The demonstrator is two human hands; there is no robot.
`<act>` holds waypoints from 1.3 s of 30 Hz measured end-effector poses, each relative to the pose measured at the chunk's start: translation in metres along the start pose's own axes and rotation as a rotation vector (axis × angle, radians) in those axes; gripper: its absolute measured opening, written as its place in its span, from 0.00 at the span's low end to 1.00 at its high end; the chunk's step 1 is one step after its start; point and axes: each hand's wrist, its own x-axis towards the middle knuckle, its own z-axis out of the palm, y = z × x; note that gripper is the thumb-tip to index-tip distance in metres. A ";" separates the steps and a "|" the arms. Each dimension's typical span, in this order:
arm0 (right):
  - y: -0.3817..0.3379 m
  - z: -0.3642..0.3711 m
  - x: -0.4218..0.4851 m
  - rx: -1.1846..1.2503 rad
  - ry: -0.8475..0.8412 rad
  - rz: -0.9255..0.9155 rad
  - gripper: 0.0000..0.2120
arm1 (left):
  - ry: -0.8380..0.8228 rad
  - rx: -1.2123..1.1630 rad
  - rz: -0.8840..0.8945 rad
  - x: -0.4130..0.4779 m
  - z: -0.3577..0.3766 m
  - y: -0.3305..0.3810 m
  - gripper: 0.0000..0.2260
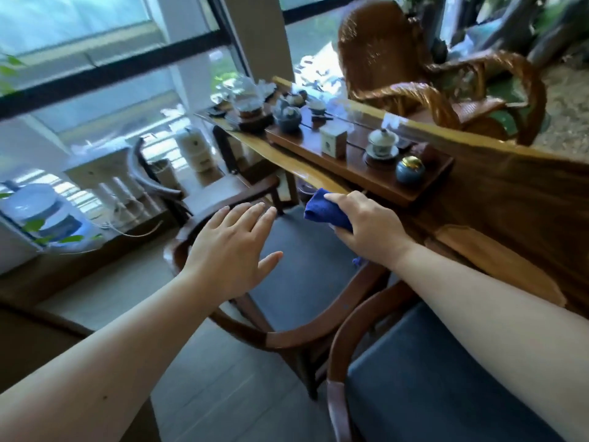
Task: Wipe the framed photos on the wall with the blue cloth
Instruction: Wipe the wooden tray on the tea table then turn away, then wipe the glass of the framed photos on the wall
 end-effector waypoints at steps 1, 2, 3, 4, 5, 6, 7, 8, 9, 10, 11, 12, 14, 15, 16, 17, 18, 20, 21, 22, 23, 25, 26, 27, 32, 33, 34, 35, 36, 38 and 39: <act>-0.021 -0.001 0.008 0.023 0.003 -0.025 0.24 | 0.018 0.011 -0.029 -0.012 -0.012 -0.012 0.32; -0.042 -0.003 0.016 0.045 0.020 -0.066 0.25 | 0.040 0.020 -0.056 -0.026 -0.024 -0.026 0.32; -0.065 -0.005 0.025 0.062 0.025 -0.102 0.25 | 0.061 0.040 -0.089 -0.041 -0.037 -0.040 0.31; -0.087 -0.005 0.033 0.075 0.032 -0.151 0.25 | 0.088 0.056 -0.124 -0.056 -0.051 -0.055 0.31; -0.112 -0.006 0.040 0.078 0.028 -0.186 0.26 | 0.107 0.070 -0.165 -0.073 -0.064 -0.069 0.30; -0.135 -0.005 0.049 0.081 0.039 -0.232 0.26 | 0.132 0.081 -0.199 -0.089 -0.076 -0.083 0.30; -0.154 -0.005 0.056 0.084 0.048 -0.259 0.26 | 0.150 0.095 -0.222 -0.101 -0.085 -0.093 0.30; -0.175 -0.003 0.063 0.095 0.070 -0.298 0.26 | 0.174 0.113 -0.247 -0.115 -0.094 -0.105 0.30; -0.197 -0.002 0.069 0.112 0.076 -0.321 0.25 | 0.185 0.132 -0.282 -0.131 -0.104 -0.116 0.30; -0.220 0.001 0.076 0.135 0.083 -0.351 0.26 | 0.196 0.150 -0.322 -0.147 -0.113 -0.127 0.30; -0.238 0.003 0.082 0.154 0.080 -0.366 0.26 | 0.201 0.165 -0.353 -0.158 -0.120 -0.135 0.30; -0.259 0.006 0.088 0.177 0.085 -0.398 0.26 | 0.208 0.176 -0.390 -0.171 -0.128 -0.144 0.30; -0.301 0.011 0.099 0.226 0.077 -0.444 0.27 | 0.213 0.205 -0.467 -0.196 -0.146 -0.162 0.30; -0.318 0.015 0.104 0.245 0.066 -0.460 0.27 | 0.214 0.221 -0.490 -0.205 -0.153 -0.169 0.30; -0.337 0.018 0.110 0.270 0.067 -0.497 0.27 | 0.215 0.237 -0.520 -0.216 -0.161 -0.178 0.30; -0.357 0.021 0.116 0.293 0.063 -0.535 0.27 | 0.211 0.255 -0.558 -0.227 -0.168 -0.186 0.30; -0.378 0.024 0.123 0.324 0.061 -0.585 0.27 | 0.216 0.275 -0.601 -0.238 -0.176 -0.195 0.30; -0.409 0.029 0.136 0.386 0.062 -0.653 0.27 | 0.236 0.316 -0.662 -0.254 -0.188 -0.207 0.29; -0.424 0.032 0.142 0.419 0.067 -0.674 0.27 | 0.237 0.333 -0.694 -0.261 -0.194 -0.211 0.29; -0.440 0.035 0.147 0.464 0.077 -0.703 0.27 | 0.237 0.360 -0.732 -0.269 -0.201 -0.214 0.30; -0.462 0.038 0.153 0.519 0.070 -0.741 0.26 | 0.223 0.406 -0.778 -0.279 -0.209 -0.219 0.30; -0.497 0.040 0.162 0.607 0.041 -0.818 0.25 | 0.196 0.484 -0.851 -0.294 -0.224 -0.225 0.30; -0.521 0.042 0.166 0.658 0.043 -0.867 0.25 | 0.177 0.527 -0.903 -0.305 -0.235 -0.228 0.30; -0.534 0.042 0.168 0.684 0.054 -0.885 0.24 | 0.167 0.551 -0.921 -0.310 -0.242 -0.229 0.30; -0.609 0.034 0.170 0.937 0.039 -1.021 0.22 | 0.096 0.723 -1.056 -0.337 -0.285 -0.227 0.30; -0.624 0.029 0.167 0.978 0.031 -1.053 0.22 | 0.080 0.756 -1.089 -0.342 -0.293 -0.224 0.30; -0.636 0.025 0.164 1.017 0.025 -1.082 0.22 | 0.067 0.790 -1.115 -0.346 -0.301 -0.221 0.30; -0.651 0.020 0.160 1.068 0.006 -1.110 0.22 | 0.045 0.828 -1.146 -0.352 -0.309 -0.217 0.30; -0.663 0.015 0.155 1.114 -0.015 -1.130 0.22 | 0.024 0.855 -1.171 -0.356 -0.317 -0.213 0.30; -0.684 0.005 0.144 1.183 -0.055 -1.169 0.22 | -0.022 0.915 -1.223 -0.366 -0.332 -0.204 0.30; -0.694 0.000 0.137 1.219 -0.076 -1.197 0.22 | -0.043 0.952 -1.246 -0.371 -0.340 -0.199 0.30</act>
